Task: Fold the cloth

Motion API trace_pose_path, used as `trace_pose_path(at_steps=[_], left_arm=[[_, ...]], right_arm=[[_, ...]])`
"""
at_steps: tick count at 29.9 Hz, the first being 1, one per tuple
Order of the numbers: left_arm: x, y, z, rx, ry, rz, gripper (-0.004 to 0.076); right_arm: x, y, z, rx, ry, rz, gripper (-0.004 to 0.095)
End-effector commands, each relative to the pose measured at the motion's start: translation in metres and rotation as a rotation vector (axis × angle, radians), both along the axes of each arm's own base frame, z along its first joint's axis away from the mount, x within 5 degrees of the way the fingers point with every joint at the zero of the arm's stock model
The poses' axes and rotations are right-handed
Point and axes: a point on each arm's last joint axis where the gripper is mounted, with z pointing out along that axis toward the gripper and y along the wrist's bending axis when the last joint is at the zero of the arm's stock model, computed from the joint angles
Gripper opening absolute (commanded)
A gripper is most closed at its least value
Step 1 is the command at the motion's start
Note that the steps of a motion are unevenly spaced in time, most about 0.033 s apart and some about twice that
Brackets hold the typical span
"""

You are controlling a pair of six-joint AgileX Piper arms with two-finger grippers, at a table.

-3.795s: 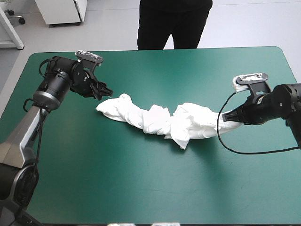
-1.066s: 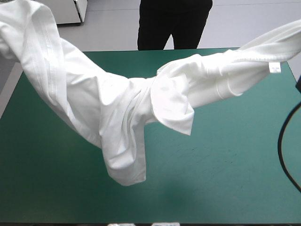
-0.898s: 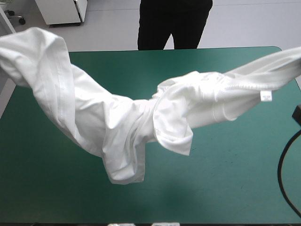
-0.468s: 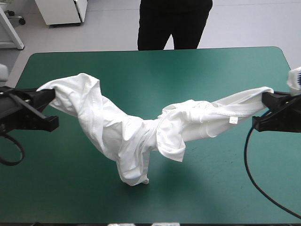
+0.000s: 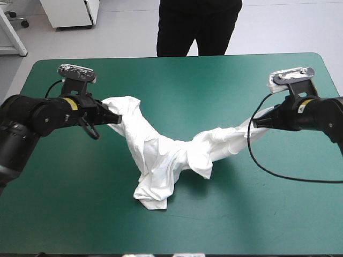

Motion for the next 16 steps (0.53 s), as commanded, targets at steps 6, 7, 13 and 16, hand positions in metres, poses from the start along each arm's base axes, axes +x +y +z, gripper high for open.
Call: trace_pose_path(at_steps=[6, 7, 13, 16], left_arm=[[0.069, -0.016, -0.032, 0.053, -0.115, 0.06, -0.0009], [0.076, -0.019, -0.04, 0.059, -0.097, 0.06, -0.0009], [0.101, -0.03, -0.065, 0.051, -0.1, 0.047, -0.0009], [0.107, -0.032, -0.071, 0.053, -0.096, 0.045, -0.0009]], right_arm=[[0.058, 0.008, -0.02, -0.043, -0.09, -0.001, -0.0017], [0.063, 0.009, -0.023, -0.043, -0.09, -0.001, -0.0017], [0.092, 0.013, -0.047, -0.087, -0.08, 0.001, -0.0017], [0.101, 0.015, -0.061, -0.095, -0.037, -0.006, -0.0017]])
